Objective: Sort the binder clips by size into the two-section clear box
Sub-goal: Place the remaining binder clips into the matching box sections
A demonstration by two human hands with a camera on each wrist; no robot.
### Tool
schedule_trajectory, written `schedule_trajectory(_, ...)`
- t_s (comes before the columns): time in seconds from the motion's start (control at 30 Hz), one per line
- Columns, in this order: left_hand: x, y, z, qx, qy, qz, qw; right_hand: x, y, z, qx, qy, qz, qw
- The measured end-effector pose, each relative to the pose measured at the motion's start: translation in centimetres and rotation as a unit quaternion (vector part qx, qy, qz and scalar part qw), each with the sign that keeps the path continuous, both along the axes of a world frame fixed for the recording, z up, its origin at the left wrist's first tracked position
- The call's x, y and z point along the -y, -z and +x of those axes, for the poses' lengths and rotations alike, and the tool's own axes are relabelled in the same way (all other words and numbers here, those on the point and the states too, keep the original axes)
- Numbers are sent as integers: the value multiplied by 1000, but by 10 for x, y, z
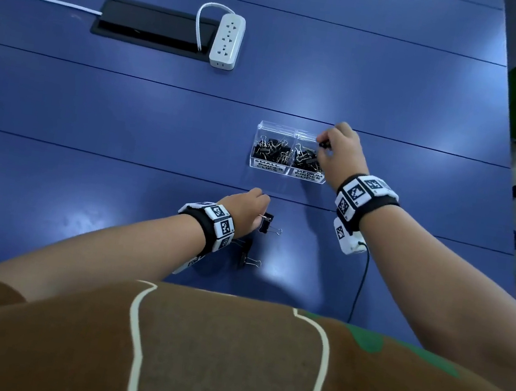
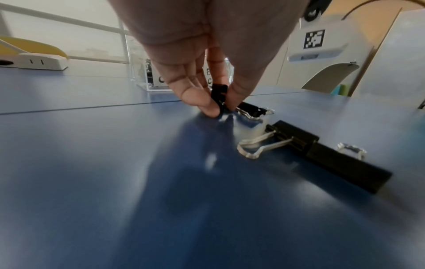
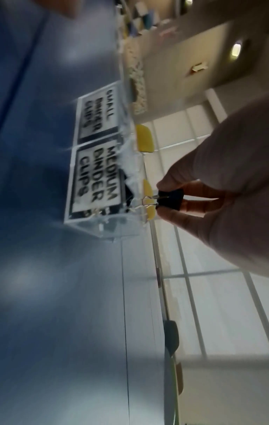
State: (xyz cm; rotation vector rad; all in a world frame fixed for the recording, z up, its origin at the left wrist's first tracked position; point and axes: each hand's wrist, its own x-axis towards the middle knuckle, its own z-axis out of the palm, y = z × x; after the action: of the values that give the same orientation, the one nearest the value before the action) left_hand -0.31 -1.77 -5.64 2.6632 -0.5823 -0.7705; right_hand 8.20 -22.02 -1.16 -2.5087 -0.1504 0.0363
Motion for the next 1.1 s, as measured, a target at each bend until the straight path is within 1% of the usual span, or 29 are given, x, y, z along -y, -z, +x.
schedule_trajectory(0.07,-1,0,0,-8,-19,-9,1000,1,7,-3,-32,-36,-52,997)
schedule_trajectory(0.1,-2,0,1,-14,-28,-14,999,2,8,-5,-34,-47,-65,996)
schedule_trajectory(0.17,-4,-1,2,-20,-27,-16,999,3,7,-11,4,-47,-63,997)
schedule_trajectory(0.23,-4,-1,2,-24,4,1,1000,-2,3,-24,52,-35,-44,997)
schedule_trajectory(0.27,-4,-1,3,-22,26,20,999,-6,2,-34,58,-33,-29,997)
schedule_trajectory(0.3,-3,-1,3,-15,51,43,998,-11,3,-46,47,-39,-17,998)
schedule_trajectory(0.37,-1,-2,4,2,97,76,992,-21,10,-76,-30,-70,-21,997)
schedule_trajectory(0.43,0,-4,6,10,127,82,988,-28,23,-101,-131,-101,-70,984)
schedule_trajectory(0.5,-1,-5,7,12,129,78,989,-31,39,-118,-202,-108,-102,968)
schedule_trajectory(0.53,-1,-6,7,13,124,74,990,-31,45,-124,-216,-101,-97,966)
schedule_trajectory(0.67,-2,-4,8,11,79,47,996,-31,55,-130,-198,-66,-46,977)
schedule_trajectory(0.77,-3,-4,11,-5,40,23,999,-24,51,-128,-214,-62,-16,975)
schedule_trajectory(0.87,-4,-8,15,-20,-14,-13,1000,-13,40,-122,-233,-3,28,972)
schedule_trajectory(0.9,-5,-9,16,-21,-29,-22,999,-8,35,-118,-224,25,43,973)
schedule_trajectory(1.0,-4,-12,19,-19,-58,-49,997,8,18,-96,-158,92,86,979)
schedule_trajectory(1.1,3,-25,29,5,-66,-58,996,22,2,-62,-84,122,69,987)
